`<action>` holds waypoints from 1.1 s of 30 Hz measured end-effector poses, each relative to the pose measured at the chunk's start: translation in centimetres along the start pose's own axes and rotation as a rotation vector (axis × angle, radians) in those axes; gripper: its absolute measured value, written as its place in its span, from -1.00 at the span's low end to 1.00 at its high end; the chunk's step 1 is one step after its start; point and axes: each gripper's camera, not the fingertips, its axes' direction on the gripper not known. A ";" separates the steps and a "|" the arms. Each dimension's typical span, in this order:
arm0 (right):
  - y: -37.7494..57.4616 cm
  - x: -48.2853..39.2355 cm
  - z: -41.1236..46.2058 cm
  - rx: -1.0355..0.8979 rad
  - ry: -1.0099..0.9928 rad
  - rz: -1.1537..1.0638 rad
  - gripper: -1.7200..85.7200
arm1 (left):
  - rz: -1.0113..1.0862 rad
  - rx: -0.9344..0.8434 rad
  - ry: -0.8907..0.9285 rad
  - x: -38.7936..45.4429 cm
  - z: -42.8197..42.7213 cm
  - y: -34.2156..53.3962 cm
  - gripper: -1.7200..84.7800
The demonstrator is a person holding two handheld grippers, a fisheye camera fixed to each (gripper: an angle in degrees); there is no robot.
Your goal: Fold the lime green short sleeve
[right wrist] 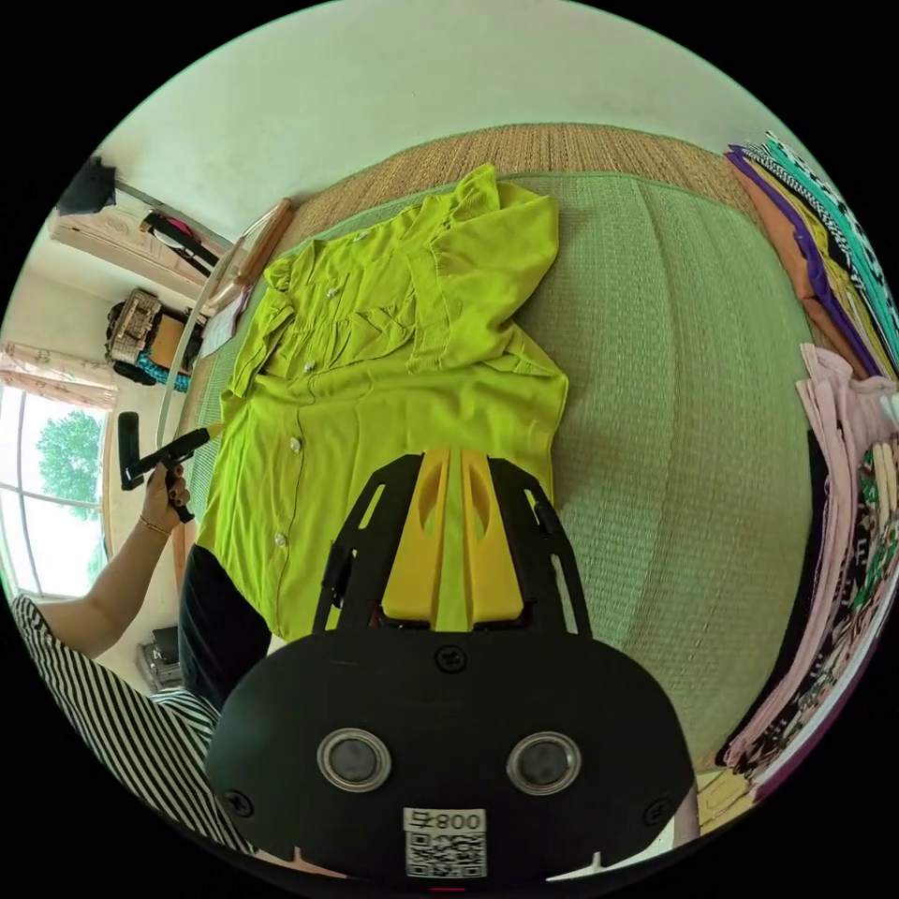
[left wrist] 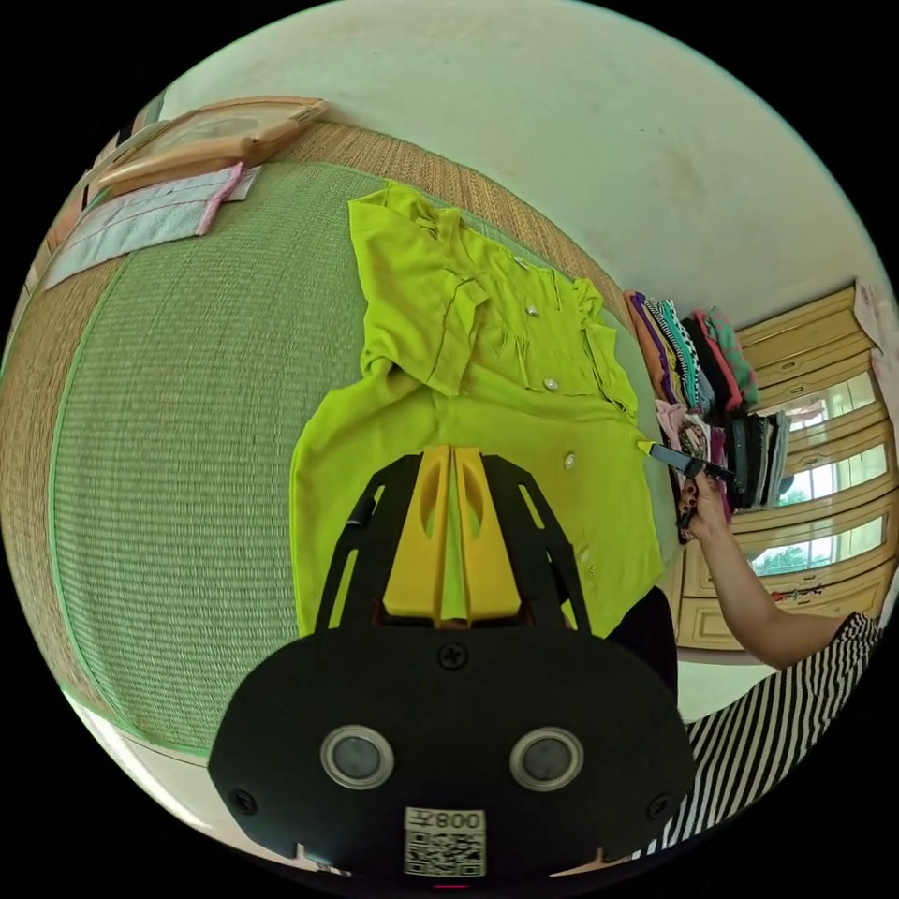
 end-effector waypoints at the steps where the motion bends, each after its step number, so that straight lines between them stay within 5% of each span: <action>1: 1.9 0.3 -1.2 0.006 -0.022 0.011 -0.85 | -0.006 0.007 0.019 -0.4 -2.2 2.1 -0.90; 14: 21.4 4.5 -6.9 -0.013 -0.149 0.285 -0.72 | -0.197 -0.132 0.031 -5.9 -15.9 22.3 -0.76; 33: 17.3 0.3 -6.8 -0.048 0.010 0.288 -0.73 | -0.203 -0.168 -0.003 -3.9 -23.8 30.4 -0.80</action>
